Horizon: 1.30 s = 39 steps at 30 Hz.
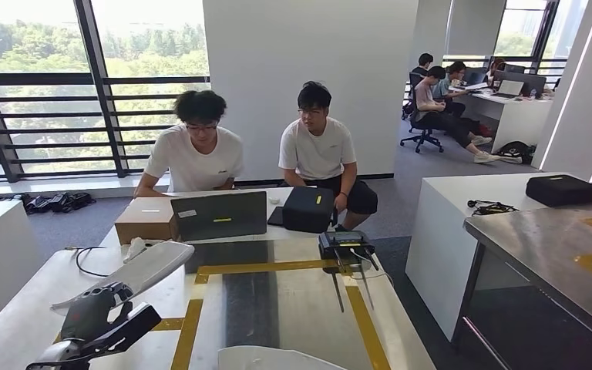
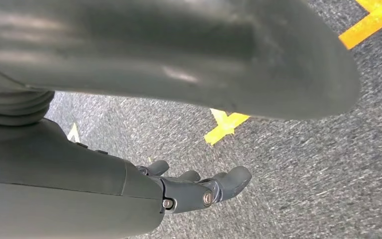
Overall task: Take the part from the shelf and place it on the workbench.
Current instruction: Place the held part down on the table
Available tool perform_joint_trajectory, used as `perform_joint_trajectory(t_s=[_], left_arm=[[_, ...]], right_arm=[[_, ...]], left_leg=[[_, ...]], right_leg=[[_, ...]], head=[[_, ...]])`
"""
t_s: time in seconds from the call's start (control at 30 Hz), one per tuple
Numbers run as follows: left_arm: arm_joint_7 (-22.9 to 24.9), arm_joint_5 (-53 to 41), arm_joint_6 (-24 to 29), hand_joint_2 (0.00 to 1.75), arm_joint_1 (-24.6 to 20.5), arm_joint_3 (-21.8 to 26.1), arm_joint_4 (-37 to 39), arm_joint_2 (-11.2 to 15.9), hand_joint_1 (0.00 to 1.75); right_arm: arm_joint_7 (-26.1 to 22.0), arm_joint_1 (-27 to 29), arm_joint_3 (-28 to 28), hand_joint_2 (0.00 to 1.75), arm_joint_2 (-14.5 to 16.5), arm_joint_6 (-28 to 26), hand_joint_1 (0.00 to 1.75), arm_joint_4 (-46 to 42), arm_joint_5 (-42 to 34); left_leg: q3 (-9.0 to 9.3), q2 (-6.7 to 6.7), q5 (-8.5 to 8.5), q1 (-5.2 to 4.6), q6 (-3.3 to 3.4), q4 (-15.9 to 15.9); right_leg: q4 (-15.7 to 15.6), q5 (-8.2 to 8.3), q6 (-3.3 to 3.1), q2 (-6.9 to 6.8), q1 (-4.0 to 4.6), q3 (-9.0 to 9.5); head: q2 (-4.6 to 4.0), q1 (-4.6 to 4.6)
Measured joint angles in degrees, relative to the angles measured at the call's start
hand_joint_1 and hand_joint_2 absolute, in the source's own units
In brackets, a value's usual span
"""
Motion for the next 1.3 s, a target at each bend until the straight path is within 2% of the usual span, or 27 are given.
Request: perform_joint_trajectory(t_s=[0.03, 0.1, 0.13, 0.17, 0.23, 0.27, 0.37, 0.4, 0.53, 0.67, 0.8, 0.93, 1.13, 1.27, 1.3], left_arm=[[-0.1, 0.0, -0.2, 1.75, 0.5, 0.2, 0.0, 0.0, 1.59], [-0.1, -0.2, -0.4, 1.75, 1.1, 0.4, 0.0, 0.0, 1.59], [-0.1, -0.3, -0.6, 1.75, 1.2, 0.5, 0.1, -0.1, 1.59], [-0.1, -0.5, -0.8, 1.75, 1.3, 0.6, 0.1, -0.2, 1.19], [-0.2, -0.7, -1.3, 1.75, 1.4, 0.6, 0.1, -0.3, 0.40], [-0.2, -0.8, -1.5, 1.75, 1.4, 0.6, 0.0, -0.4, 0.00], [-0.1, -1.1, -1.9, 1.75, 1.1, 0.7, 0.0, -0.6, 0.00], [-0.1, -1.1, -1.9, 1.75, 1.0, 0.7, 0.0, -0.7, 0.00], [-0.2, -1.5, -1.5, 0.00, 0.6, 0.7, 0.0, -1.2, 0.00], [0.0, -2.1, -0.3, 0.00, 0.4, 0.7, -0.1, -2.4, 0.00], [0.7, -3.3, 1.1, 0.00, 0.2, 0.7, -0.2, -3.6, 0.00], [1.8, -5.5, 4.0, 1.75, -0.2, 0.6, -0.5, -5.1, 0.00], [2.4, -6.8, 5.5, 1.75, -0.9, 0.6, -0.9, -7.0, 0.00], [2.1, -7.3, 6.4, 1.75, -1.1, 0.6, -1.4, -7.7, 0.00], [2.2, -7.5, 6.6, 1.75, -1.3, 0.6, -1.5, -8.0, 0.00]], right_arm=[[0.0, 0.0, 0.0, 0.00, 0.0, 0.0, 0.00, 0.0, -0.1], [-0.1, 0.0, 0.0, 0.00, 0.0, 0.0, 0.00, 0.0, -0.1], [-0.1, 0.0, 0.0, 0.00, 0.0, 0.0, 0.00, 0.0, -0.2], [-0.2, 0.0, 0.0, 0.00, 0.0, 0.0, 0.00, 0.0, -0.2], [-0.2, 0.0, 0.0, 0.00, 0.0, -0.1, 0.00, 0.0, -0.2], [-0.2, 0.0, 0.0, 0.00, 0.0, -0.1, 0.00, 0.0, -0.3], [-0.2, -0.1, -0.1, 0.00, 0.0, -0.1, 0.00, 0.0, -0.5], [-0.2, -0.1, -0.1, 0.00, 0.0, -0.2, 0.00, 0.0, -0.5], [-0.2, 0.0, -0.1, 0.00, 0.0, -0.2, 0.00, 0.0, -0.6], [-0.2, -0.1, -0.1, 0.00, 0.0, -0.3, 0.00, 0.0, -0.6], [-0.2, 0.0, -0.2, 0.00, 0.0, -0.4, 0.00, 0.0, -0.7], [-0.2, -0.1, -0.4, 0.00, 0.0, -0.5, 0.00, 0.0, -0.8], [-0.3, -0.1, -0.6, 0.00, 0.1, -0.6, 0.00, 0.0, -0.9], [-0.3, -0.1, -0.7, 0.00, 0.3, -0.8, 0.00, 0.0, -0.9], [-0.3, -0.1, -0.7, 0.00, 0.3, -0.9, 0.00, 0.0, -0.9]], left_leg=[[0.50, -0.09, -0.51, 0.00, -0.06, 0.1], [1.47, -0.18, -1.54, -0.05, -0.31, 0.4], [1.77, -0.26, -1.94, -0.11, -0.52, 0.5], [1.93, -0.34, -2.27, -0.17, -0.81, 0.6], [2.14, -0.50, -2.46, -0.25, -1.33, 0.7], [2.32, -0.49, -2.52, -0.29, -1.19, 0.6], [2.88, -0.32, -2.72, -0.37, -0.41, -0.1], [3.00, -0.26, -2.77, -0.37, -0.45, -0.3], [3.29, -0.14, -2.87, -0.37, -0.71, -0.7], [3.41, -0.13, -2.83, -0.34, -1.60, -0.9], [3.45, -0.12, -2.81, -0.34, -1.86, -0.9], [3.44, -0.13, -2.93, -0.51, -1.71, -0.6], [3.41, -0.08, -3.28, -0.73, -1.13, -0.1], [3.50, 0.04, -2.83, -0.65, -0.41, -0.3], [3.58, 0.14, -2.58, -0.41, -0.16, -0.6]], right_leg=[[-2.2, 1.34, -0.14, -0.01, 0.02, 0.02], [-9.6, 7.51, -0.69, 0.00, 0.17, 1.55], [-12.5, 9.69, -0.98, -0.03, 0.32, 2.24], [-14.4, 11.19, -1.26, -0.05, 0.44, 2.74], [-15.3, 11.67, -1.57, -0.06, 0.54, 3.18], [-15.5, 12.15, -1.53, 0.01, 0.52, 3.45], [-15.8, 12.24, -1.40, 0.29, 0.50, 3.83], [-15.8, 12.13, -1.55, 0.37, 0.51, 3.85], [-15.8, 11.87, -1.96, 0.46, 0.59, 3.90], [-15.7, 11.81, -2.09, 0.43, 0.64, 3.99], [-15.7, 11.82, -2.11, 0.44, 0.59, 4.05], [-15.8, 11.88, -1.94, 0.40, 0.40, 4.17], [-15.8, 11.85, -1.45, 0.45, 0.22, 4.39], [-15.7, 11.90, -0.67, 0.47, 0.08, 4.45], [-14.9, 11.23, -0.46, 0.42, 0.12, 4.11]], head=[[0.00, 0.06], [0.00, 0.13], [0.00, 0.15], [0.00, 0.15], [0.00, 0.10], [0.00, 0.07], [0.00, -0.02], [0.00, -0.05], [0.00, -0.13], [0.00, -0.15], [0.00, -0.14], [0.00, -0.15], [0.00, -0.15], [0.00, -0.15], [0.00, -0.14]])
